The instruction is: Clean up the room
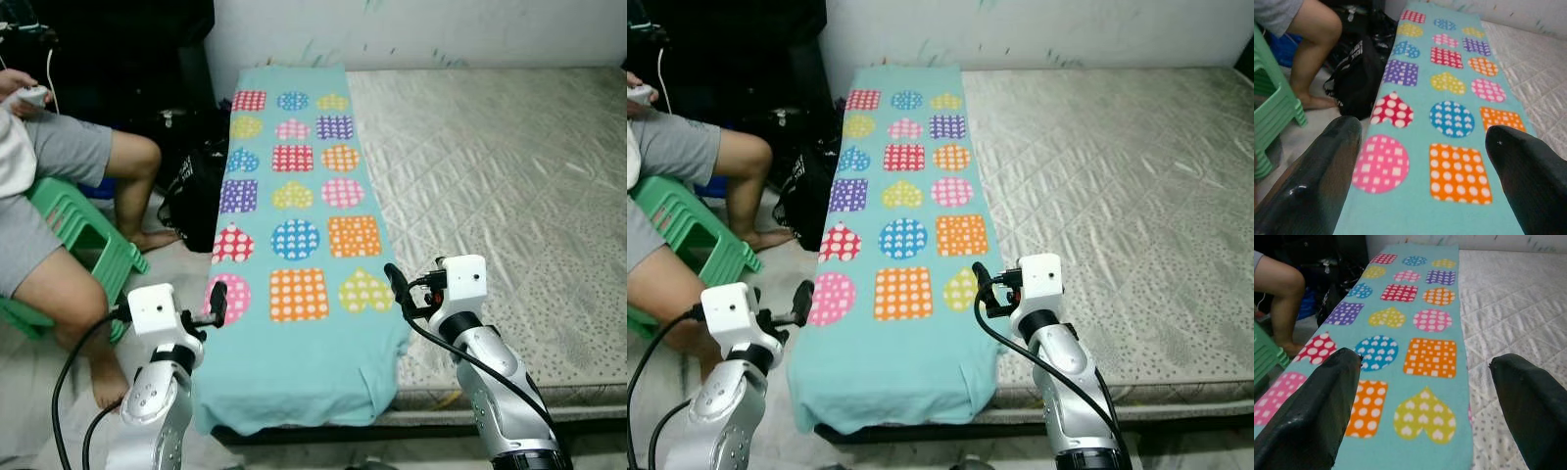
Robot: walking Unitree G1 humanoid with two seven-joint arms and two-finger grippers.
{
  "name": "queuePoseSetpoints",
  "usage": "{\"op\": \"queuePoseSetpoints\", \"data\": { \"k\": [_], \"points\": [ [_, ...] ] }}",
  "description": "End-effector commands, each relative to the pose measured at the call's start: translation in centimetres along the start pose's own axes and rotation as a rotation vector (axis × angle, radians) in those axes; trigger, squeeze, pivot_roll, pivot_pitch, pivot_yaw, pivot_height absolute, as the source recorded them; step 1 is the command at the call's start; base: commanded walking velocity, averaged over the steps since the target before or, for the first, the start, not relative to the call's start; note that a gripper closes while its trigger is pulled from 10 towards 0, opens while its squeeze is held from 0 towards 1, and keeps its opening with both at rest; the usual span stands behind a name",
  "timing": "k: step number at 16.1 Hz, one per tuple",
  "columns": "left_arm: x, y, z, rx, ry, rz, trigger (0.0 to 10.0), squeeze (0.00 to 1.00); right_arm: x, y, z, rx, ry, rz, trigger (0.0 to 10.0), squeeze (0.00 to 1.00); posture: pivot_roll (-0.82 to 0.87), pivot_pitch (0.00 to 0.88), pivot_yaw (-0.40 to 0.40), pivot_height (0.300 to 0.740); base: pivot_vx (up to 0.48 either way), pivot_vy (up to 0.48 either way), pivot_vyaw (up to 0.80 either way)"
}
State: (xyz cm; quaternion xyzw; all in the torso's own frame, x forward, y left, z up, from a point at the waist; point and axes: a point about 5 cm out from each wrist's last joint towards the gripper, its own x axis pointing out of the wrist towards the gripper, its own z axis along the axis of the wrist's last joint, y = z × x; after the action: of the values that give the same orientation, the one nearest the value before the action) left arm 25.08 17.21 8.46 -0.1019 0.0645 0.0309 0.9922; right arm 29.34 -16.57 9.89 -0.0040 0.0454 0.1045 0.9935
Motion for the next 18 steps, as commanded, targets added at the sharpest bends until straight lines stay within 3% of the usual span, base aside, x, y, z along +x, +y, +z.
{"op": "queuePoseSetpoints", "data": {
  "k": [1, 4, 12, 18],
  "points": [
    [-0.22, 0.09, -0.01, 0.009, 0.007, 0.008, 10.0, 0.0, -0.27, 0.19, -0.23, 0.006, 0.01, 0.009, 10.0, 0.0, -0.06, 0.127, 0.029, 0.655, 0.0, 0.0, 0.0],
    [-0.28, 0.14, -0.02, 0.01, 0.01, 0.009, 10.0, 0.0, -0.41, 0.34, -0.36, 0.006, 0.013, 0.009, 10.0, 0.0, -0.06, 0.131, 0.032, 0.63, 0.0, 0.0, 0.0],
    [-0.23, 0.45, 0.13, 0.022, 0.004, 0.045, 10.0, 0.0, -0.32, 0.12, -0.4, -0.002, 0.018, 0.007, 10.0, 0.0, -0.06, 0.137, 0.028, 0.625, 0.0, 0.0, 0.0],
    [-0.17, 0.35, 0.18, 0.02, 0.002, 0.047, 10.0, 0.0, -0.25, 0.23, -0.41, 0.0, 0.02, 0.011, 10.0, 0.0, -0.06, 0.136, 0.025, 0.565, 0.0, 0.0, 0.0]
  ]
}}
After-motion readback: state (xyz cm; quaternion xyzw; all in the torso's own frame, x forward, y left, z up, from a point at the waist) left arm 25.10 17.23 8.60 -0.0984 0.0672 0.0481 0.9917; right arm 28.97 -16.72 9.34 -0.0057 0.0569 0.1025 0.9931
